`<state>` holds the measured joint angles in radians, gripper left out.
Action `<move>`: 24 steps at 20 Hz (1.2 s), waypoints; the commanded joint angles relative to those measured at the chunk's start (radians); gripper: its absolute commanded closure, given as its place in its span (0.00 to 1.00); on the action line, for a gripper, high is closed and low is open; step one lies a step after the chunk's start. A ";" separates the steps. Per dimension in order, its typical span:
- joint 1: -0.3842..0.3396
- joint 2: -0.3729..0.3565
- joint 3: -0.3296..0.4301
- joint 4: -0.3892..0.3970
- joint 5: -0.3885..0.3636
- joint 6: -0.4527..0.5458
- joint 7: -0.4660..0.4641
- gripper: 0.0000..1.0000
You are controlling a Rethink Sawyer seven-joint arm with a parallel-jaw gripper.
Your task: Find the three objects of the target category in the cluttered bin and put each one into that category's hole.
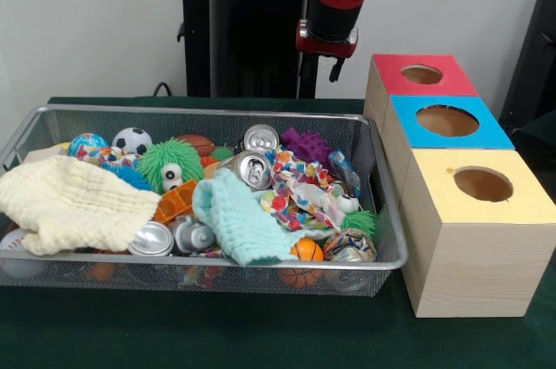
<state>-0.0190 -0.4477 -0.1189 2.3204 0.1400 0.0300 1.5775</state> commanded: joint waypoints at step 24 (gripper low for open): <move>0.075 0.083 0.079 -0.321 0.127 0.026 0.190 0.00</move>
<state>0.0519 -0.3844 -0.1115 2.2075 0.1916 0.0304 1.5775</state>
